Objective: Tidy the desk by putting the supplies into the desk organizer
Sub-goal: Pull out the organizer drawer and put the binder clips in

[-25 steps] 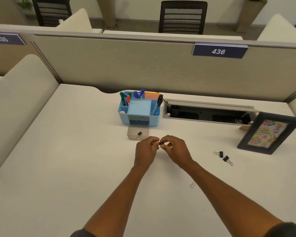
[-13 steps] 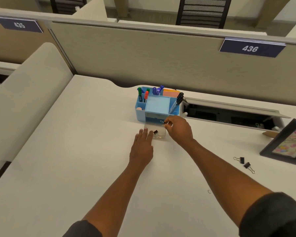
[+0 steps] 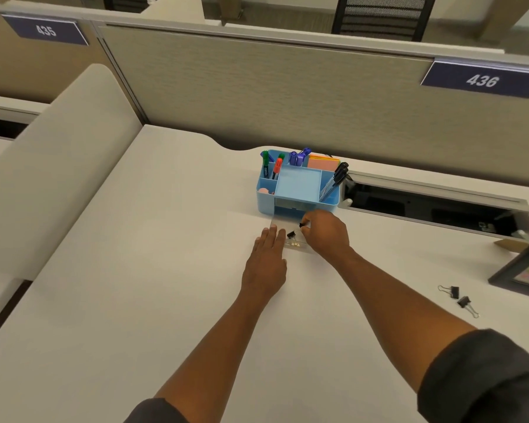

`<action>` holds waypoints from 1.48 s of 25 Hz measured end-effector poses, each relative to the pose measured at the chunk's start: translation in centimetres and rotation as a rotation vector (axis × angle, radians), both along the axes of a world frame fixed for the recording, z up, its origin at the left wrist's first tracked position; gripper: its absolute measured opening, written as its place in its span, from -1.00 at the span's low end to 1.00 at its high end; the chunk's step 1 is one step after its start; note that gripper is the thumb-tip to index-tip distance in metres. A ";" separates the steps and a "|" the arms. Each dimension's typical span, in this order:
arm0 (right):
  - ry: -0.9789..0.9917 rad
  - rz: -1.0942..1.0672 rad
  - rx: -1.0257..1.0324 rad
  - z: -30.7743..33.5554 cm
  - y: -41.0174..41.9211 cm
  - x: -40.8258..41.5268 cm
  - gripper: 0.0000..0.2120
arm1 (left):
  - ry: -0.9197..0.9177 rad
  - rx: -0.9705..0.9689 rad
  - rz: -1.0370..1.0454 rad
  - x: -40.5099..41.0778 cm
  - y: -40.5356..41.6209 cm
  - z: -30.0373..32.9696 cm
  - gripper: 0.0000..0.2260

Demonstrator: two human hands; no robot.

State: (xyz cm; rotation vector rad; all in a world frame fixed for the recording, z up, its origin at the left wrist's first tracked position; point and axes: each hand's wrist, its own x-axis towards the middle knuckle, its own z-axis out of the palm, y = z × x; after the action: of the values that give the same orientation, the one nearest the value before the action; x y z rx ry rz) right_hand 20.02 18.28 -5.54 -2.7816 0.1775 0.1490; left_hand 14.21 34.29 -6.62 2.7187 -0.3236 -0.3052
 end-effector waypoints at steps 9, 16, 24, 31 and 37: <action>-0.089 -0.123 0.153 0.6 -1.6 -1.9 -0.77 | -0.104 0.048 -0.035 -0.9 -0.5 0.4 -0.41; -0.113 -0.258 0.148 1.5 -6.5 -8.2 -0.78 | -0.073 -0.037 -0.109 -4.6 -6.1 0.8 -0.53; -0.183 -0.406 0.221 0.8 -15.3 -19.1 -0.77 | -0.054 -0.107 -0.327 -11.6 -13.9 1.2 -0.67; -0.093 -0.518 0.247 -0.2 -19.6 -25.3 -0.77 | -0.002 0.021 -0.469 -14.5 -18.1 1.0 -0.70; -0.095 -0.525 0.252 -0.6 -20.5 -26.7 -0.77 | -0.011 0.114 -0.522 -14.2 -19.0 0.5 -0.88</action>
State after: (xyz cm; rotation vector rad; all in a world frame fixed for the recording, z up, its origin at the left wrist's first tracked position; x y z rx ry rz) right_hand -6.65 -2.27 -6.17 -2.3925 0.7922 -0.0873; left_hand -0.02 15.30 -6.12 2.7043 -1.0510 -0.4591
